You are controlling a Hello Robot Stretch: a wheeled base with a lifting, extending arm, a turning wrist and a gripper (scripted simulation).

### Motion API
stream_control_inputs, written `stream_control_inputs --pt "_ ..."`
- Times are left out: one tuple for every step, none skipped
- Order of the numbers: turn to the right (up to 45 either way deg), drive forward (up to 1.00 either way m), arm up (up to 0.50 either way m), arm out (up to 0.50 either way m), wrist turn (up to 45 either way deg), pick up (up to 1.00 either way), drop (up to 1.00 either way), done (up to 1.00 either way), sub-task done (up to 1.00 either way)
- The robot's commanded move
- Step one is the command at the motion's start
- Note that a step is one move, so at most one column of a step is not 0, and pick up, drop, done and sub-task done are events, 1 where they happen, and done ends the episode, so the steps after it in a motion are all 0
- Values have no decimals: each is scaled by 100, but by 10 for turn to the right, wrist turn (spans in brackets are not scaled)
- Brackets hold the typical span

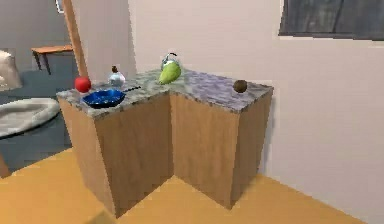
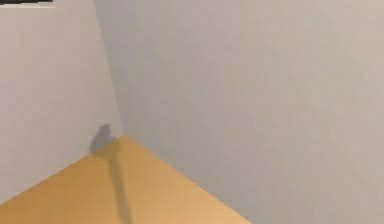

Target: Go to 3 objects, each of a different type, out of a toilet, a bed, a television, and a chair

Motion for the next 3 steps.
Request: stream_control_inputs --pt "-450 0 0 0 0 0 0 0 0" --pt "-450 0 0 0 0 0 0 0 0" --pt "-450 0 0 0 0 0 0 0 0"
